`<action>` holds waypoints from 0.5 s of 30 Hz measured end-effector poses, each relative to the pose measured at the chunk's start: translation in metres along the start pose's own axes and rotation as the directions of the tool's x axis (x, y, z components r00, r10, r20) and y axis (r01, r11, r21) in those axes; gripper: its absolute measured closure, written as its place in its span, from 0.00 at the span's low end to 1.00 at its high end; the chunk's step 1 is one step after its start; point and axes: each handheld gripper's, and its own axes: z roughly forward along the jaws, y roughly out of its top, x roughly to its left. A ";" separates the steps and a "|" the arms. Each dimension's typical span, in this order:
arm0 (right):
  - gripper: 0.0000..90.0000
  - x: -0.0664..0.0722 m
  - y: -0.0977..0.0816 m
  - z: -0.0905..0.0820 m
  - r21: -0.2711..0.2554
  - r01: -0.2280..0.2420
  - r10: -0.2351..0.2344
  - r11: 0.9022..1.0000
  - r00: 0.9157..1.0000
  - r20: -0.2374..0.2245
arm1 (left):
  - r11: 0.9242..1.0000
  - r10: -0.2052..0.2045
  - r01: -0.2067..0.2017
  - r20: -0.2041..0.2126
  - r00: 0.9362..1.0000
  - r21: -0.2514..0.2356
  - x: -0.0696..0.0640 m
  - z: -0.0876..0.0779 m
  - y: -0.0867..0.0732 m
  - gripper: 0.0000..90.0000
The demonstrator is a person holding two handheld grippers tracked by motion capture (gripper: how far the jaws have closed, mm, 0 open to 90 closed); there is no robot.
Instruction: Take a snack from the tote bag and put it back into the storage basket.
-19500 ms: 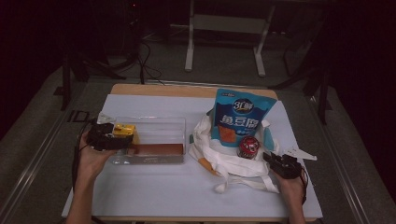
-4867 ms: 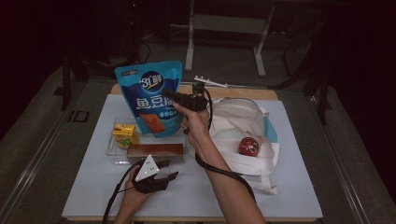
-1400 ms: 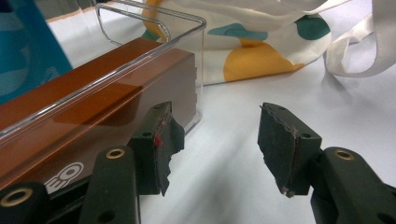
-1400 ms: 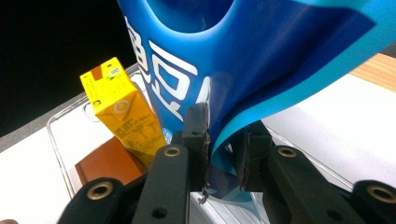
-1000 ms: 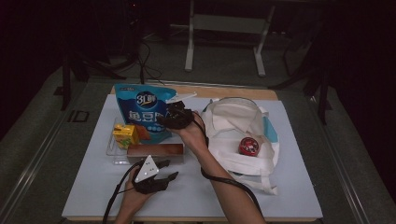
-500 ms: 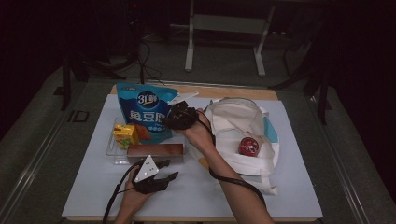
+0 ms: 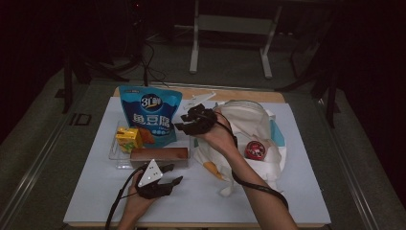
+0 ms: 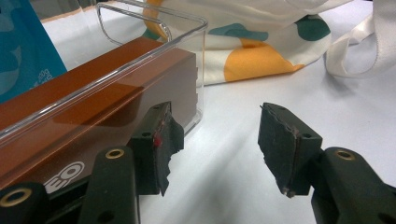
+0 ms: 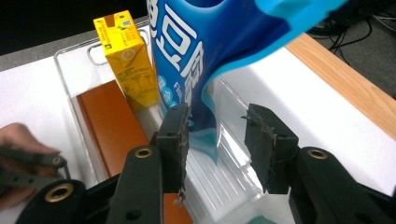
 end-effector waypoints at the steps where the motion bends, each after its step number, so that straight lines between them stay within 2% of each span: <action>1: 0.65 0.000 0.000 0.000 0.000 0.000 0.000 1.000 1.000 0.000 | 1.000 -0.001 0.001 0.000 1.000 0.000 0.000 0.000 0.000 0.51; 8: 0.65 -0.004 -0.005 -0.017 0.028 0.030 -0.031 0.999 0.999 0.029 | 1.000 0.001 -0.001 -0.002 1.000 0.003 0.000 0.000 0.000 0.51; 15: 0.64 -0.005 -0.010 -0.027 0.042 0.054 -0.056 0.998 0.998 0.032 | 1.000 -0.001 0.001 -0.001 1.000 0.004 0.000 0.000 0.000 0.51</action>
